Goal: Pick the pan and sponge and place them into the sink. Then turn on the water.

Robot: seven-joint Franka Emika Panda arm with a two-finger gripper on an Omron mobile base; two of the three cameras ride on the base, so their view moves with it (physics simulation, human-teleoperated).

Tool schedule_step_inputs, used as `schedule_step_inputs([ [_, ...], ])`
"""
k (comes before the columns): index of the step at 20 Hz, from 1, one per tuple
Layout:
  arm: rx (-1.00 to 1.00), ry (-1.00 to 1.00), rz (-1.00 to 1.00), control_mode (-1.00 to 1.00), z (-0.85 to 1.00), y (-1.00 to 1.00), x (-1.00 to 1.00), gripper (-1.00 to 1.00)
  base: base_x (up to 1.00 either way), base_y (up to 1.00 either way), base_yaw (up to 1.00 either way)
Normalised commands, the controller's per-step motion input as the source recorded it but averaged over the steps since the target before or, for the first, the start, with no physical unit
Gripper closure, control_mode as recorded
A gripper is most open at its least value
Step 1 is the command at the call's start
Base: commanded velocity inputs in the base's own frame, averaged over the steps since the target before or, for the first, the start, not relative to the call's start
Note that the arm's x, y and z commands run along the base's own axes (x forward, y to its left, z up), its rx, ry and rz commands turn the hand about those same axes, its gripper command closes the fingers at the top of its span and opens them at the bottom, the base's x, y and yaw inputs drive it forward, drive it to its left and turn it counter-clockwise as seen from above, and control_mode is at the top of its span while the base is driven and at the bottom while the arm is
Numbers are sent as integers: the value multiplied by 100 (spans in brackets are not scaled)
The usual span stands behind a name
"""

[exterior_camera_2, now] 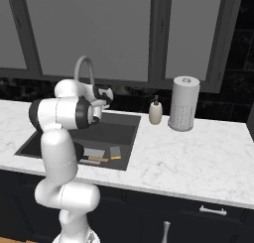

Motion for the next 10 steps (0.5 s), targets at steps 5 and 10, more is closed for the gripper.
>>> schedule_step_inputs([
  [5,0,0,-3,-100,-12,2,16,-100,0,0,0],
  [10,-2,0,-4,-100,-9,27,1,-100,0,0,0],
])
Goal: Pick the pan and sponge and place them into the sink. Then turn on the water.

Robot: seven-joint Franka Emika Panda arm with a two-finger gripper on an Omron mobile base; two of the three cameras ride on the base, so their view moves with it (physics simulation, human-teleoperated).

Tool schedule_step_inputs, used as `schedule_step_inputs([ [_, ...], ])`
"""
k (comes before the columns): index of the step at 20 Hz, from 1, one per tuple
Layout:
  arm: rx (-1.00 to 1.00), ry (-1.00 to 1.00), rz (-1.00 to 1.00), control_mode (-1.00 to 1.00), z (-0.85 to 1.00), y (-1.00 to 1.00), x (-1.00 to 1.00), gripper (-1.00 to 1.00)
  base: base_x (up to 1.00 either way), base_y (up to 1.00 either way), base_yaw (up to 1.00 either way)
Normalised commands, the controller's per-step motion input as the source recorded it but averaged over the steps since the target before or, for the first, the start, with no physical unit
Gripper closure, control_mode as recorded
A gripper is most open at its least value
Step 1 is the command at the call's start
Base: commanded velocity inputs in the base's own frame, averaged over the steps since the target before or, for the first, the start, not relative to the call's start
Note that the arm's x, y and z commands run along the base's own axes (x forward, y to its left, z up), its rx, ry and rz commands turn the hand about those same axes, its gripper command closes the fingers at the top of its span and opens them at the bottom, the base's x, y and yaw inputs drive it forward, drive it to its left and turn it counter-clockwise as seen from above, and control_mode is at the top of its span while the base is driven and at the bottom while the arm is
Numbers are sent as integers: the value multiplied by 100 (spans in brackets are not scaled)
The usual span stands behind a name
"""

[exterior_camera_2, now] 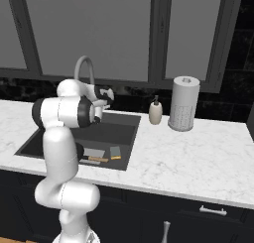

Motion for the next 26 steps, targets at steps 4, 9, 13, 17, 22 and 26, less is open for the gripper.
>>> schedule_step_inputs([
  [4,-2,0,-4,-100,-5,30,2,-100,0,0,0],
  [9,-1,0,-7,-100,-15,1,19,-100,0,0,0],
  [13,0,0,-6,-100,-22,0,8,-100,0,0,0],
  [17,-1,0,-3,-100,-10,13,1,-100,0,0,0],
  [22,0,0,-4,-100,-6,9,9,-100,0,0,0],
  [26,0,0,-4,-100,-18,0,5,-100,0,0,0],
])
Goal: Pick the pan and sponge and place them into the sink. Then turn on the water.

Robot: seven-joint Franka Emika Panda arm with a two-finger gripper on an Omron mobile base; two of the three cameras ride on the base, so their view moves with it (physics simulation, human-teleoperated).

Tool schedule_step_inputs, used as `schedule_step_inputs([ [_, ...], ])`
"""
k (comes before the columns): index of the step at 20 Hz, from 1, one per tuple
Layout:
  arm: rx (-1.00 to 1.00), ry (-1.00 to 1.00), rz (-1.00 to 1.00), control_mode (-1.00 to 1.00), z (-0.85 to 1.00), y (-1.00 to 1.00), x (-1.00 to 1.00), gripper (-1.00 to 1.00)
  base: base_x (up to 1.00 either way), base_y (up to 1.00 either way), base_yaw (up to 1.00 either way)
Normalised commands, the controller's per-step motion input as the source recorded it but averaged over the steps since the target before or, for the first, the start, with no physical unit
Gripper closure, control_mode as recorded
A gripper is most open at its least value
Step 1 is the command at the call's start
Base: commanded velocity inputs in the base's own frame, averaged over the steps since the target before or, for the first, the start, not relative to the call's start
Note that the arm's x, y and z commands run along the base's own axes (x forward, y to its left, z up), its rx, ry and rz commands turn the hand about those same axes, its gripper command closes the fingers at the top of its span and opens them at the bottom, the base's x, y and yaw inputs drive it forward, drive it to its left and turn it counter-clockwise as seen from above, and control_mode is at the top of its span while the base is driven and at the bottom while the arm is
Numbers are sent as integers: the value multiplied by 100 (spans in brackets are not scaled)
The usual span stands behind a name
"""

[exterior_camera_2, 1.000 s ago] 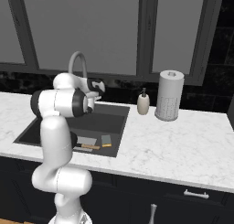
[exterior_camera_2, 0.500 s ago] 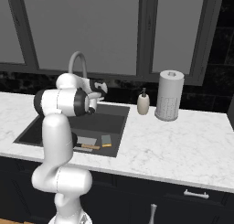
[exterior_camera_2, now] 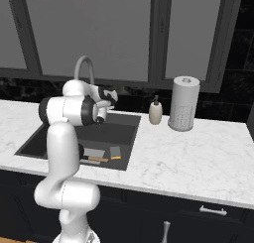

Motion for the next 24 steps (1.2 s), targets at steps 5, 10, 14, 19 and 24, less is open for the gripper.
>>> schedule_step_inputs([
  [5,0,-3,-1,-100,-8,3,-8,-100,0,0,0],
  [10,0,-1,-1,-100,-13,0,0,-100,0,0,0],
  [14,0,-4,-3,-100,-3,0,-9,-100,0,0,0],
  [19,0,-3,-4,-100,-4,0,-4,-100,0,0,0],
  [24,0,-2,-4,-100,-5,0,-3,-100,0,0,0],
])
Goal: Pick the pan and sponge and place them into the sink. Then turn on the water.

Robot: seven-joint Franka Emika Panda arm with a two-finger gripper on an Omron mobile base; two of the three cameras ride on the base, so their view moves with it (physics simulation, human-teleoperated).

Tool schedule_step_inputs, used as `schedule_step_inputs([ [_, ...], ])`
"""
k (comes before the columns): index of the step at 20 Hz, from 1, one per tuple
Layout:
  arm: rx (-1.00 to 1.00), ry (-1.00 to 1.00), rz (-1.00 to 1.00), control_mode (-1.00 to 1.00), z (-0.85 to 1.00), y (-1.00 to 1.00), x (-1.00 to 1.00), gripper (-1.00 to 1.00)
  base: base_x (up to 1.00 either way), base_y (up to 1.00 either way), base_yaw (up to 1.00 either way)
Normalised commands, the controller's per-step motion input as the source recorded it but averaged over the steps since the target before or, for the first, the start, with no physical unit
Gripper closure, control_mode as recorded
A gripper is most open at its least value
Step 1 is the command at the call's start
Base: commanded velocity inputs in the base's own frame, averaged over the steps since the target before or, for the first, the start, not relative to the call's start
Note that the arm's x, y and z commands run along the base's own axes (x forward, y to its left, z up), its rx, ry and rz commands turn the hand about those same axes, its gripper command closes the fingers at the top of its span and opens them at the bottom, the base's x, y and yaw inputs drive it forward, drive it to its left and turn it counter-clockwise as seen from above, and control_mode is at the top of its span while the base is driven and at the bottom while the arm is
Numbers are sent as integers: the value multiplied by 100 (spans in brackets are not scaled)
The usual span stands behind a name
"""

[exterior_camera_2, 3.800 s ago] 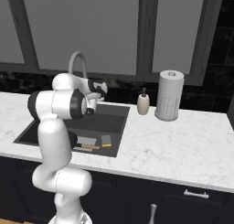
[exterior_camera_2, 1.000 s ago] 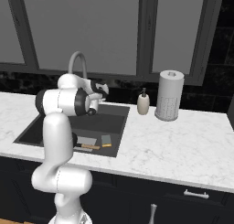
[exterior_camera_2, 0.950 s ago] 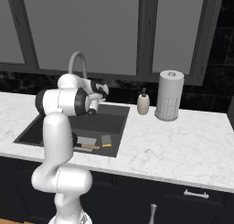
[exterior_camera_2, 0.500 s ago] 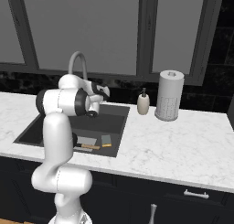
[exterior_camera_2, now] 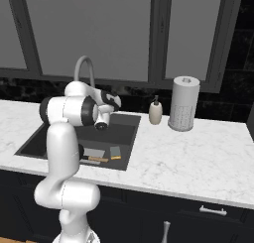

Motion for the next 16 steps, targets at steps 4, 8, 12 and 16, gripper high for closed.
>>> schedule_step_inputs([
  [4,0,0,-1,-100,-10,0,0,-100,0,0,0],
  [8,0,0,0,-100,-14,0,0,-100,0,0,0],
  [12,0,0,0,-100,-15,0,0,-100,0,0,0],
  [16,0,0,0,-100,-2,0,0,-100,0,0,0],
])
